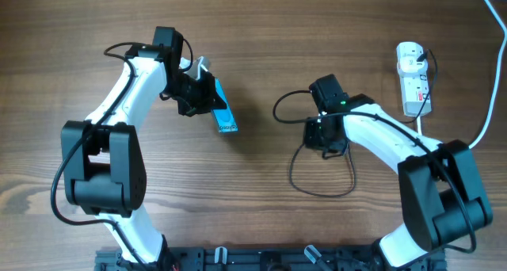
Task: Plug charger to phone and switch on socket
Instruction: 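Grasp the cable just behind the tip with the right gripper and lift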
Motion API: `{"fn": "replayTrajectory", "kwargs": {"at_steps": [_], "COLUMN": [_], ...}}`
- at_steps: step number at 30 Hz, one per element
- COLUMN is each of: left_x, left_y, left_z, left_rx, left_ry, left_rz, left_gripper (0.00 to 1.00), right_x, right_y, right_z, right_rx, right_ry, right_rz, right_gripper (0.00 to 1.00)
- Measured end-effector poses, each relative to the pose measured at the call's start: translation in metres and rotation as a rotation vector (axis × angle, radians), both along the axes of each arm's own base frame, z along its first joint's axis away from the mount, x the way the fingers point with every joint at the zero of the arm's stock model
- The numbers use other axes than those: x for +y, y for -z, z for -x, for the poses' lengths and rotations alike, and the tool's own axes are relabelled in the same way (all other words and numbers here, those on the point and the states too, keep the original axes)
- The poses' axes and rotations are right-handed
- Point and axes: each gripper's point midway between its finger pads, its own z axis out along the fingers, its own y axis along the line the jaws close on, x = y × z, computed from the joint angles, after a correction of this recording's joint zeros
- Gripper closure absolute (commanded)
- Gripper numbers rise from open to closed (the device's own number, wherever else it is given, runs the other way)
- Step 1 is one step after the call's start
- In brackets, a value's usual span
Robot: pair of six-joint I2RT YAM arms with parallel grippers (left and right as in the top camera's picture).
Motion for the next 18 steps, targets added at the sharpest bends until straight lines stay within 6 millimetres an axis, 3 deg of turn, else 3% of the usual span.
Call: {"fn": "replayTrajectory", "kwargs": {"at_steps": [2, 9, 11, 15, 18], "left_x": [0.0, 0.0, 0.0, -0.001, -0.001], "left_y": [0.0, 0.0, 0.0, -0.001, -0.001], "left_z": [0.0, 0.0, 0.0, 0.0, 0.001], "left_rx": [0.0, 0.0, 0.001, 0.003, 0.006], "left_ry": [0.0, 0.0, 0.0, -0.002, -0.002], "left_rz": [0.0, 0.0, 0.001, 0.007, 0.007], "left_gripper": [0.96, 0.96, 0.96, 0.96, 0.96], "right_x": [0.004, 0.008, 0.007, 0.012, 0.01], "right_y": [-0.001, -0.001, 0.001, 0.001, 0.001], "right_z": [-0.003, -0.006, -0.005, -0.003, -0.004], "right_rx": [-0.004, 0.007, 0.003, -0.019, -0.022], "right_ry": [0.029, 0.175, 0.209, 0.242, 0.256], "right_rz": [-0.021, -0.046, -0.017, 0.022, 0.03], "right_gripper": [0.59, 0.64, 0.71, 0.95, 0.95]}}
